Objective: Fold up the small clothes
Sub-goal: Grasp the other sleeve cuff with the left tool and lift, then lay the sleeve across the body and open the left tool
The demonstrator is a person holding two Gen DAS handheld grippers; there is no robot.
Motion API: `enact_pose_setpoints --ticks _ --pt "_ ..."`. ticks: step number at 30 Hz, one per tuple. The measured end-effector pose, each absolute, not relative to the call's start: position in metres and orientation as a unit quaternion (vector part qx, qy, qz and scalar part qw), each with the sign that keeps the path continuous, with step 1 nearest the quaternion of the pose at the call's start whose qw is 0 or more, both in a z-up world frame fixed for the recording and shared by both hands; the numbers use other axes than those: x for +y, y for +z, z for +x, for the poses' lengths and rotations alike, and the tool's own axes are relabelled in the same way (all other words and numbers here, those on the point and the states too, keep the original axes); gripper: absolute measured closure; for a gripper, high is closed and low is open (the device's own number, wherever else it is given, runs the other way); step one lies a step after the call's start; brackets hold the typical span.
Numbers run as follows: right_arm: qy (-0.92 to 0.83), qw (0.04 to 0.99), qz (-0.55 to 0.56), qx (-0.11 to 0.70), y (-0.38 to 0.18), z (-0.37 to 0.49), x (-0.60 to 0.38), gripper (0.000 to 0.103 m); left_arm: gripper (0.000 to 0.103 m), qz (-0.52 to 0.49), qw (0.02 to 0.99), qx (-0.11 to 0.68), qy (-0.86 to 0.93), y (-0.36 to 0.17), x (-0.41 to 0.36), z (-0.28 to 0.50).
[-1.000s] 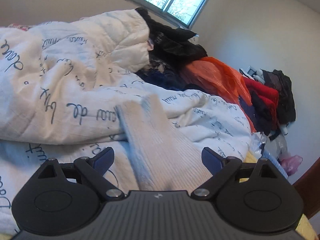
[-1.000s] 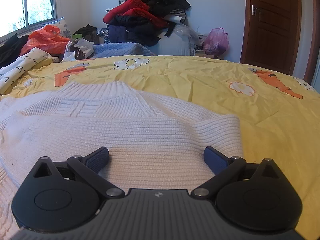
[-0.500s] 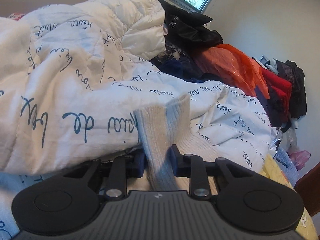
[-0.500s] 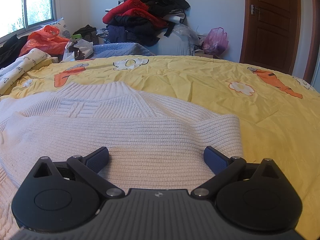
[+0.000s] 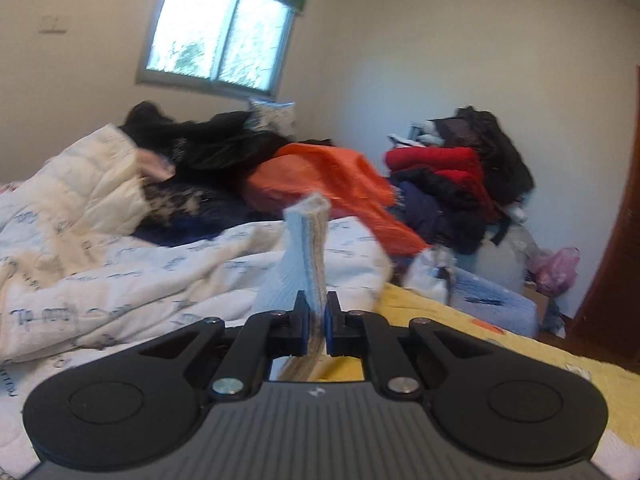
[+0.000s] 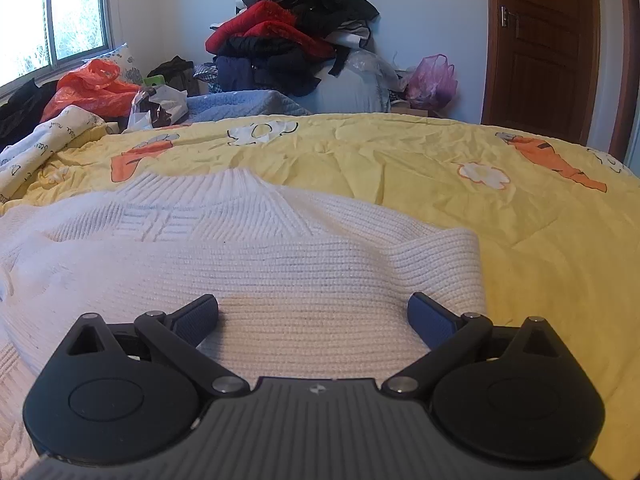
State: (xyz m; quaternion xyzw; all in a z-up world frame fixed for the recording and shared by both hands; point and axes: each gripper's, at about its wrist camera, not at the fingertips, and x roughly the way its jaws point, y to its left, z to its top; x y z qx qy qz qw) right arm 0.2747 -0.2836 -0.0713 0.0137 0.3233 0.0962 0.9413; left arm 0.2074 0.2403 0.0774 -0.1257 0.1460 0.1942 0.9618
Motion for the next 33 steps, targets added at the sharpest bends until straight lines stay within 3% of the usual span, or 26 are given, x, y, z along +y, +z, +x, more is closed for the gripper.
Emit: enact_pose_setpoints --ticks 8,16,17,18,21,22,25,30,33 --pt "0.099 0.942 0.023 0.321 -0.071 0.275 -0.285 0.003 0.096 -0.053 0.974 0.218 0.002 0.016 0.057 0.225" --pt "0.102 0.942 0.034 0.319 -0.071 0.274 -0.289 0.003 0.092 0.000 0.948 0.315 -0.042 -0.051 -0.009 0.228" --pt "0.103 0.942 0.037 0.318 -0.071 0.274 -0.289 0.003 0.088 0.016 0.949 0.311 -0.049 -0.051 -0.012 0.223" --pt "0.104 0.942 0.039 0.318 -0.071 0.274 -0.290 0.003 0.076 0.025 0.947 0.313 -0.061 -0.048 -0.015 0.218" --pt "0.105 0.942 0.041 0.317 -0.071 0.274 -0.291 0.003 0.022 0.030 0.954 0.288 -0.081 -0.038 -0.010 0.191" --pt "0.105 0.942 0.041 0.317 -0.071 0.274 -0.291 0.003 0.015 0.039 0.961 0.266 -0.070 -0.036 -0.008 0.178" --pt "0.105 0.942 0.042 0.317 -0.071 0.274 -0.291 0.003 0.015 0.068 0.964 0.250 -0.055 -0.031 0.000 0.154" --pt "0.104 0.942 0.040 0.317 -0.071 0.274 -0.291 0.003 0.013 0.013 0.945 0.323 -0.046 -0.051 0.041 0.145" --pt "0.097 0.942 0.024 0.320 -0.070 0.273 -0.286 0.003 0.000 -0.053 0.936 0.343 -0.063 -0.058 0.060 0.153"
